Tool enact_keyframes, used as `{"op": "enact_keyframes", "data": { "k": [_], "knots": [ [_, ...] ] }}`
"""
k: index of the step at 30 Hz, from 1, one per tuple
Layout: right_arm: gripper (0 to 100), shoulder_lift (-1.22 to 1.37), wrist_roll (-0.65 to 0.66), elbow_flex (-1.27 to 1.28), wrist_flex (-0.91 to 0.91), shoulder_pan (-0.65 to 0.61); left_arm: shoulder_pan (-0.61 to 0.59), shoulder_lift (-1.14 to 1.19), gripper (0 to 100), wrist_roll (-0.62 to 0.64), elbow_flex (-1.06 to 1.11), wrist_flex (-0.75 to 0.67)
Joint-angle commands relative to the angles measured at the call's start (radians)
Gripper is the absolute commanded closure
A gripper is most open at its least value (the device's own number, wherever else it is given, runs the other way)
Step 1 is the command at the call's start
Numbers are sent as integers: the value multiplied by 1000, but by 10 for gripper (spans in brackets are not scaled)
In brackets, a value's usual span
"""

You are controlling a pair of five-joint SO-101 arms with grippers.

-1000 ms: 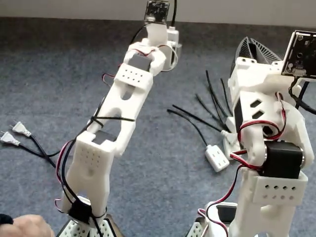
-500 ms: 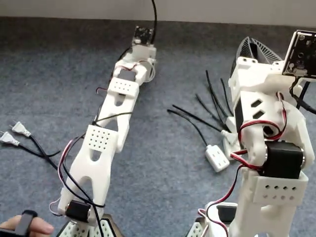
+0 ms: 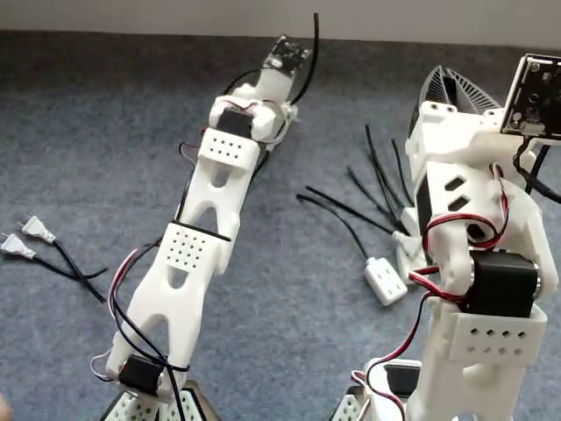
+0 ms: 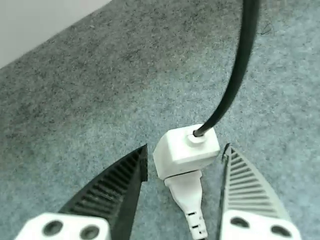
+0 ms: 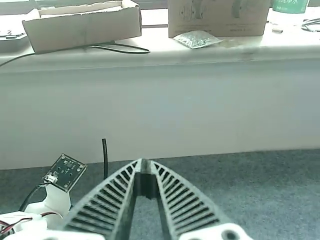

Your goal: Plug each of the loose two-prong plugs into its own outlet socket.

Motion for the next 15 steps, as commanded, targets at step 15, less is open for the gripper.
{"op": "enact_keyframes", "data": {
  "k": [15],
  "knots": [
    [991, -1, -32, 94, -143, -2, -228, -622, 769, 195, -39, 612]
  ]
}}
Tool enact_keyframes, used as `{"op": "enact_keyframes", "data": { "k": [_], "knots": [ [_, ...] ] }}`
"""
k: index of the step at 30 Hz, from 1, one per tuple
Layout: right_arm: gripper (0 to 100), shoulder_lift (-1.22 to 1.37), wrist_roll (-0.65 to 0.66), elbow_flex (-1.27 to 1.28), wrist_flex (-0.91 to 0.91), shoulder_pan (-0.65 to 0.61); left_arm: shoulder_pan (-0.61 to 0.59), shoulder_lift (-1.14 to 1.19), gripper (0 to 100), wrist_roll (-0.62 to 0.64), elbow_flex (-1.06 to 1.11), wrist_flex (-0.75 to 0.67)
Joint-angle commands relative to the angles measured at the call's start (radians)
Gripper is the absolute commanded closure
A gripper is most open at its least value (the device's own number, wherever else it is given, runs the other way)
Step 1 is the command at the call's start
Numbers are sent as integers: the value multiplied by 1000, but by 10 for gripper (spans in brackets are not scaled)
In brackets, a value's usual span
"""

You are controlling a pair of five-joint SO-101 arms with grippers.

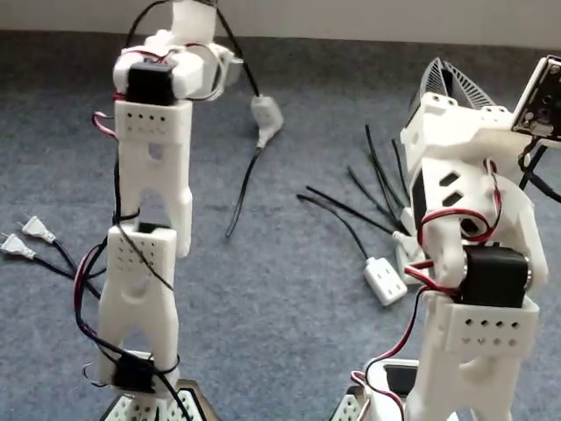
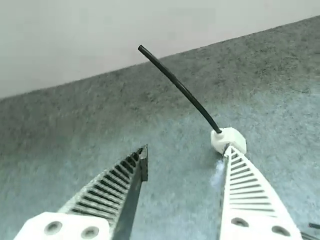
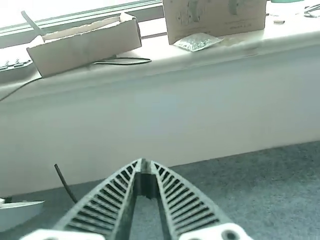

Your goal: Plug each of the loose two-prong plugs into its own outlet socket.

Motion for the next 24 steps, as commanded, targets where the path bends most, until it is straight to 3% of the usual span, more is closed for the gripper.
{"op": "enact_keyframes", "data": {
  "k": [1, 3, 8, 11, 18, 24],
  "knots": [
    [991, -1, 206, 22, -35, -7, -44, -134, 770, 92, -25, 158],
    [991, 1, 358, 30, -5, -31, -84, -173, 770, 158, 41, 157],
    [991, 28, 397, 21, 88, 64, -85, -275, 770, 222, 243, 157],
    [991, 88, 517, -7, 117, 117, -53, -337, 770, 284, 361, 157],
    [991, 417, 891, -99, 323, 266, 110, -475, 769, 433, 653, 155],
    [985, 765, 1085, -429, 588, 367, 277, -492, 769, 468, 888, 150]
  ]
}}
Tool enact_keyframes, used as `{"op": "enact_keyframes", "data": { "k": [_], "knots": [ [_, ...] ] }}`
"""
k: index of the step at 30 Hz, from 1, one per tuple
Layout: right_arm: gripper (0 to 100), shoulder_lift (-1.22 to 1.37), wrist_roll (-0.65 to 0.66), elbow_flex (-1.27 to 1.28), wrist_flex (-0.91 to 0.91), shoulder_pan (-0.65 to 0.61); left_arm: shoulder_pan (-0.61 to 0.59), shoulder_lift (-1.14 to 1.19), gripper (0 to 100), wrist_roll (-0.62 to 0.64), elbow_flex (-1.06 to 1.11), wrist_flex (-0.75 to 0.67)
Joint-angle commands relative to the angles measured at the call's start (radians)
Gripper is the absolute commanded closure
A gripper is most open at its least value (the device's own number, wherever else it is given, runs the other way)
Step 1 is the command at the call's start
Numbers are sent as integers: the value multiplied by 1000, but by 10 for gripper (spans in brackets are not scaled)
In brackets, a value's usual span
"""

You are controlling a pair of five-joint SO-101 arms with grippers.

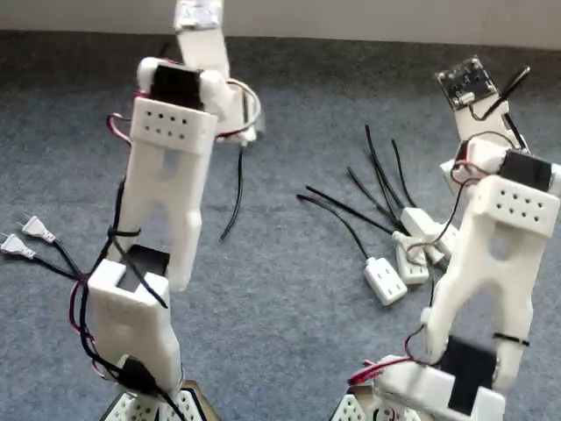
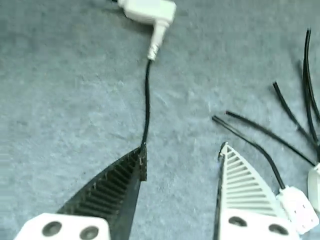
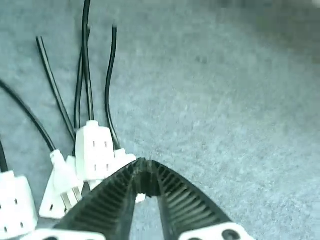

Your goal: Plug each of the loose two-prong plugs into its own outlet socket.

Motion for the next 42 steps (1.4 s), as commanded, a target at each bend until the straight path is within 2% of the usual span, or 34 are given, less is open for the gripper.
{"op": "enact_keyframes", "data": {
  "k": [1, 4, 8, 11, 14, 18, 24, 31, 36, 42],
  "knots": [
    [985, 166, 112, -269, 163, 61, 87, -56, 769, 12, 122, 3],
    [954, 323, 152, -475, 297, 82, 128, -54, 769, 12, 240, 3],
    [819, 481, 175, -742, 481, 117, 137, -54, 769, 12, 387, -32],
    [758, 558, 288, -817, 490, 159, 119, -56, 769, 12, 483, -120],
    [753, 610, 351, -769, 492, 196, 110, -56, 769, 12, 591, -245],
    [753, 633, 358, -602, 492, 203, 77, -64, 769, 12, 694, -381],
    [753, 572, 353, -484, 490, 145, 44, -56, 769, 12, 750, -474],
    [753, 449, 330, -473, 490, 99, 45, -56, 769, 12, 783, -531],
    [753, 449, 149, -455, 489, 104, 47, -56, 769, 12, 782, -531],
    [753, 449, 209, -288, 489, 71, 47, -56, 769, 12, 783, -532]
  ]
}}
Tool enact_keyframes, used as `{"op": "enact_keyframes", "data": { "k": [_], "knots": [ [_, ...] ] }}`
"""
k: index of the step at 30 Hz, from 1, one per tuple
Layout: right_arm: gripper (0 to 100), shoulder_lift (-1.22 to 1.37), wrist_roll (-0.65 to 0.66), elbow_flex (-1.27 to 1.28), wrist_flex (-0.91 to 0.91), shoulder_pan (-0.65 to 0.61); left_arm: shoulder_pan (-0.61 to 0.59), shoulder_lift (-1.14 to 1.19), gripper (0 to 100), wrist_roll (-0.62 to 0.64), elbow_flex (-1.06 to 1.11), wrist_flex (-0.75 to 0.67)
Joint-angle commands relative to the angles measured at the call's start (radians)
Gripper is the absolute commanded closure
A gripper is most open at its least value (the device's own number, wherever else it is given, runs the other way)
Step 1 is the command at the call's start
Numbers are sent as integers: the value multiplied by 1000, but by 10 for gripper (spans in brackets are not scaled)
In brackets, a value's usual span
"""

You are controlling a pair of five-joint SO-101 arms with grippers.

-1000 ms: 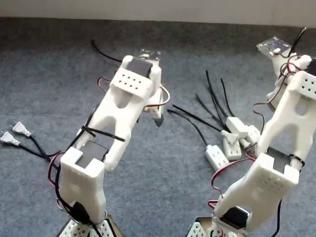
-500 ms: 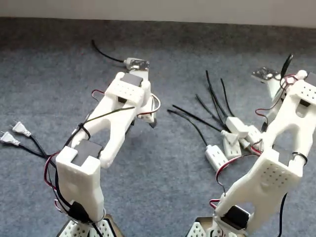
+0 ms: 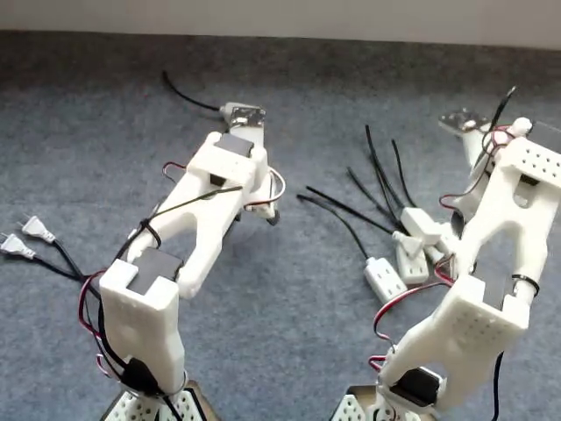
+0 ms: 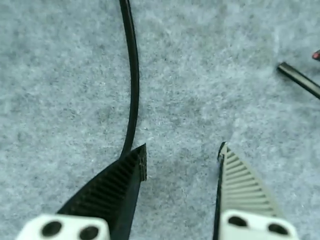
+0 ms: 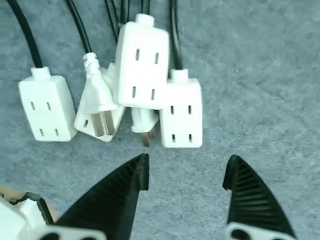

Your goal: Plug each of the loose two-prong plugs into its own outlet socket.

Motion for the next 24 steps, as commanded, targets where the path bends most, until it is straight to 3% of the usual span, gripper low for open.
{"op": "enact_keyframes", "data": {
  "k": [1, 6, 12, 20, 24],
  "knots": [
    [753, -59, 44, 77, 38, -28, -5, -56, 769, 5, -4, -17],
    [753, -61, -32, 53, 35, -13, -5, -56, 769, 5, -4, -17],
    [753, -61, -367, -67, 35, 61, -5, -56, 769, 5, -7, -17],
    [753, -56, -402, -76, -19, 61, -5, -56, 769, 5, -2, -35],
    [753, 2, -514, -87, -13, 61, -5, -54, 769, 5, -2, -35]
  ]
}}
